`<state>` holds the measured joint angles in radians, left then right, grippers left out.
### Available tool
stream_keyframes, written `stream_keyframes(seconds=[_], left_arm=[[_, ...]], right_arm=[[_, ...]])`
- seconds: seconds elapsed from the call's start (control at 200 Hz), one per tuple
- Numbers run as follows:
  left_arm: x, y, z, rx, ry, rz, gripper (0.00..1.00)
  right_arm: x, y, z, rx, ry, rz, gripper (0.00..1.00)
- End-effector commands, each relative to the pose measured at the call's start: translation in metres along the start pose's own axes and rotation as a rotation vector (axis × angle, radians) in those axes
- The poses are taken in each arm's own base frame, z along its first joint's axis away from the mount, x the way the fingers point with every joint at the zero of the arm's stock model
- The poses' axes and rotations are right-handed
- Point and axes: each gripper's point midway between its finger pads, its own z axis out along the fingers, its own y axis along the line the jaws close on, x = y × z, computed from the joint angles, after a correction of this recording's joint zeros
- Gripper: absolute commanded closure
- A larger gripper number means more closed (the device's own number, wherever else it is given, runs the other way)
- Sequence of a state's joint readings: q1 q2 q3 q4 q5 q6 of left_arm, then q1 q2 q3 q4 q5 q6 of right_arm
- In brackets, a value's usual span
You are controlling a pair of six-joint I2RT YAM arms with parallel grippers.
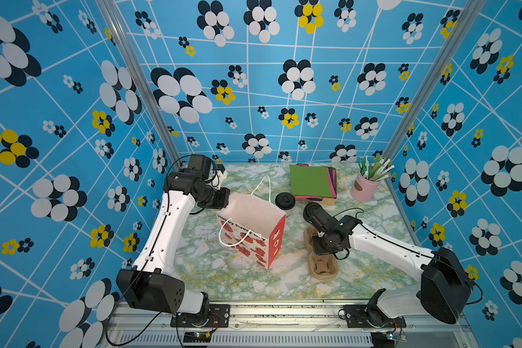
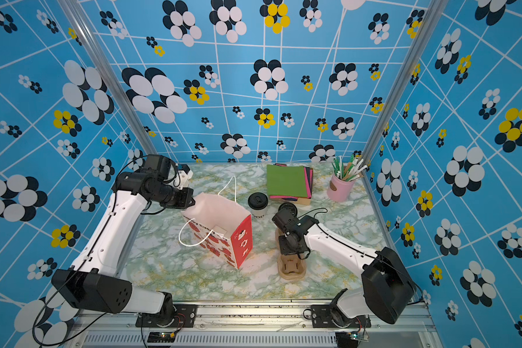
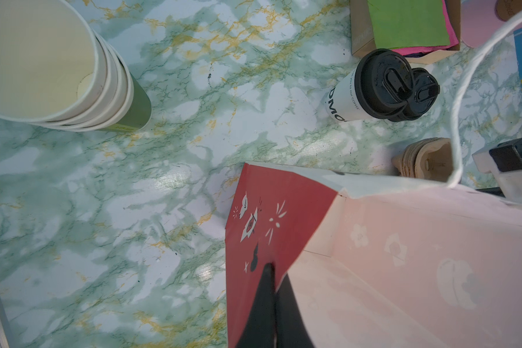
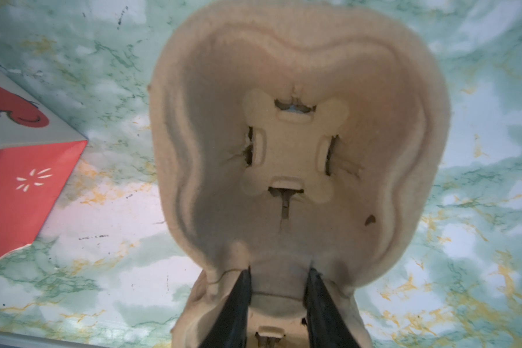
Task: Pack the takeout coffee
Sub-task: 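Grasp the cardboard cup holder edge with the right gripper and lift it, then carry the cup holder over the bag with the right while the left holds the bag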
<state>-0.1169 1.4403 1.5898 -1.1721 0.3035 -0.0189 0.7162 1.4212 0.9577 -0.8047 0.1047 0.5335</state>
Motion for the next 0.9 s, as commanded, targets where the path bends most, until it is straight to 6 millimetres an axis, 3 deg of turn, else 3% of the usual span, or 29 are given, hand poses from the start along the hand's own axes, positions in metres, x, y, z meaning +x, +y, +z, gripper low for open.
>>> stream_keyframes(seconds=[0.0,0.25,0.575,0.73,0.895], left_arm=[[0.010,0.000,0.001,0.011,0.020,-0.025,1.00],[0.007,-0.003,0.000,0.027,0.006,-0.032,1.00],[0.006,-0.005,0.000,0.044,0.007,-0.036,1.00],[0.006,-0.006,-0.001,0.045,0.004,-0.032,1.00],[0.007,-0.007,-0.001,0.049,0.005,-0.033,1.00]], right_arm=[[0.000,-0.001,-0.003,0.024,0.005,0.001,0.71],[-0.008,-0.007,-0.030,0.023,-0.066,-0.002,0.74],[-0.022,-0.016,-0.087,0.010,-0.203,-0.041,0.74],[-0.042,-0.005,-0.127,-0.066,-0.309,-0.074,0.75],[-0.068,0.017,-0.184,-0.190,-0.435,-0.130,0.78]])
